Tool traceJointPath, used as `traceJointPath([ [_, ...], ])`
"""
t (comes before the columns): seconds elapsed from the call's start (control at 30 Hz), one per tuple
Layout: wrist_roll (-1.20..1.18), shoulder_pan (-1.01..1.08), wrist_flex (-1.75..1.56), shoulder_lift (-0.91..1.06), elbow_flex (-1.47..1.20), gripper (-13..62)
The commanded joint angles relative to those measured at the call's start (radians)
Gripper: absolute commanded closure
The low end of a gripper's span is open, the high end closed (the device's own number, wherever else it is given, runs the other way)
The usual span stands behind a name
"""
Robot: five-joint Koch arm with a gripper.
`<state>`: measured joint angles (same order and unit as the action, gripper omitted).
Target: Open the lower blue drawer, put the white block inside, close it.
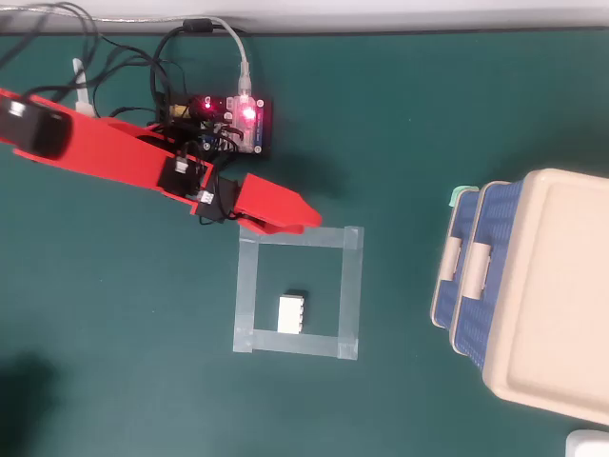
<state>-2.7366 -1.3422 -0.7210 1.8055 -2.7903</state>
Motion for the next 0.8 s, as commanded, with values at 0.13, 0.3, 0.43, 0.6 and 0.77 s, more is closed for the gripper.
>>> traceJointPath([
  [0.13,-0.058,-0.041,-0.242,-0.425,0.394,17.1],
  [0.3,-0.058,-0.041,-0.238,-0.629,0.732,19.3],
  [0.43,-0.058,-0.04,-0.236,-0.716,0.89,20.8],
  [0.6,-0.058,-0.037,-0.21,-0.788,1.032,25.2],
  [0.77,-0.058,-0.04,-0.126,-0.822,1.146,28.2],
])
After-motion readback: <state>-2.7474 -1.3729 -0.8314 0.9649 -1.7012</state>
